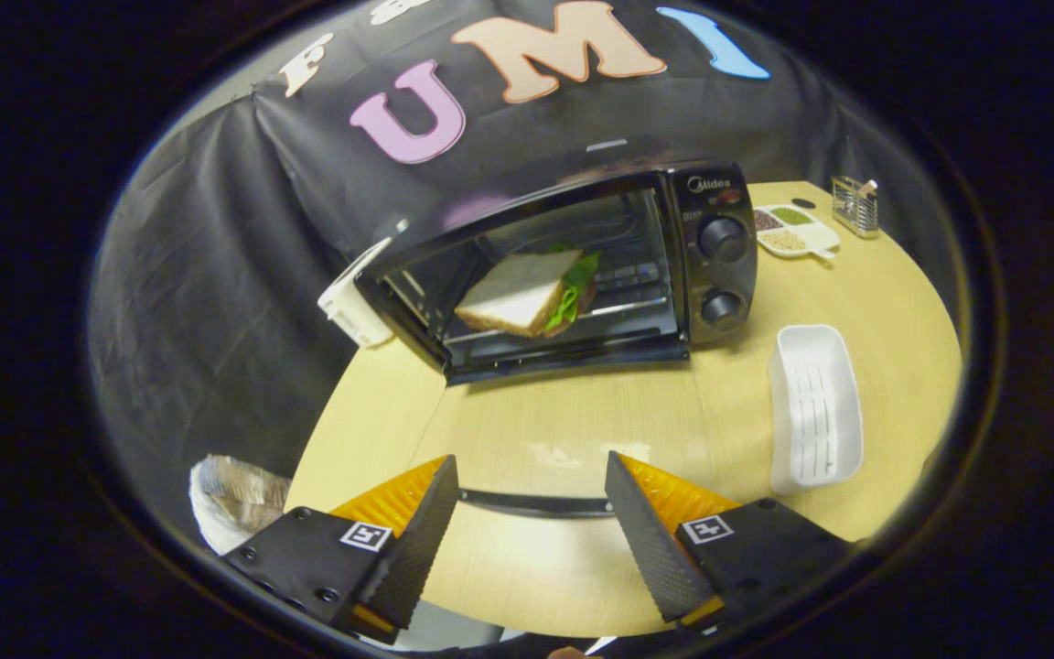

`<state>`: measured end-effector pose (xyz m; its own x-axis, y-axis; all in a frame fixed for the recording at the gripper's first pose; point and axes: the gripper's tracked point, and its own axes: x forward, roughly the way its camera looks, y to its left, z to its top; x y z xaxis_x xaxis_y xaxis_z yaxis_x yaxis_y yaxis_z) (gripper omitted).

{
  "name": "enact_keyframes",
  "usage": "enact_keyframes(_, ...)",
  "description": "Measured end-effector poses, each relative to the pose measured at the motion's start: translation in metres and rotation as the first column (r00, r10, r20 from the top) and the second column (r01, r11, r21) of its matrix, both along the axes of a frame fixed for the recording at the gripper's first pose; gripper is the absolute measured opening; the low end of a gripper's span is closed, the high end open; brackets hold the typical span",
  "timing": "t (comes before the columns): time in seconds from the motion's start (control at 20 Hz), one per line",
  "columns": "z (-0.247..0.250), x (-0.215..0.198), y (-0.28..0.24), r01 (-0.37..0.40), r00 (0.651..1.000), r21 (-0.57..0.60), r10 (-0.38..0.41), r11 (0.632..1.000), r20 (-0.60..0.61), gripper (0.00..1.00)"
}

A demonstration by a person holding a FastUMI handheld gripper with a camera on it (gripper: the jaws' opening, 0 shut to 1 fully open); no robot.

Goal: Open the toaster oven, put the food inside, and close the toaster oven door.

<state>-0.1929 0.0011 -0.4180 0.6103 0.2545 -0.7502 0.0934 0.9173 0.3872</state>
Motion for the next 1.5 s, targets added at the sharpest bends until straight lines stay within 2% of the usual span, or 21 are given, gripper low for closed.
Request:
enact_keyframes(0.3,-0.032,-0.040,-0.007,-0.079,0.989,-0.014,0.076,0.997,-0.130,0.99)
enact_keyframes(0.5,-0.059,-0.046,-0.022,-0.125,0.976,-0.068,0.110,0.990,-0.188,0.99)
enact_keyframes(0.7,-0.063,-0.037,-0.030,-0.124,0.978,-0.079,0.108,0.989,-0.180,0.99)
enact_keyframes(0.95,-0.044,-0.029,-0.032,-0.113,0.986,-0.073,0.103,0.991,-0.132,0.99)
enact_keyframes(1.1,-0.018,-0.016,-0.033,-0.115,0.992,-0.093,0.110,0.989,-0.053,0.99)
enact_keyframes(1.3,0.025,0.024,-0.040,-0.078,0.993,-0.101,0.087,0.992,0.085,0.99)
enact_keyframes(1.5,0.051,0.066,-0.050,-0.037,0.984,-0.101,0.054,0.994,0.168,0.99)
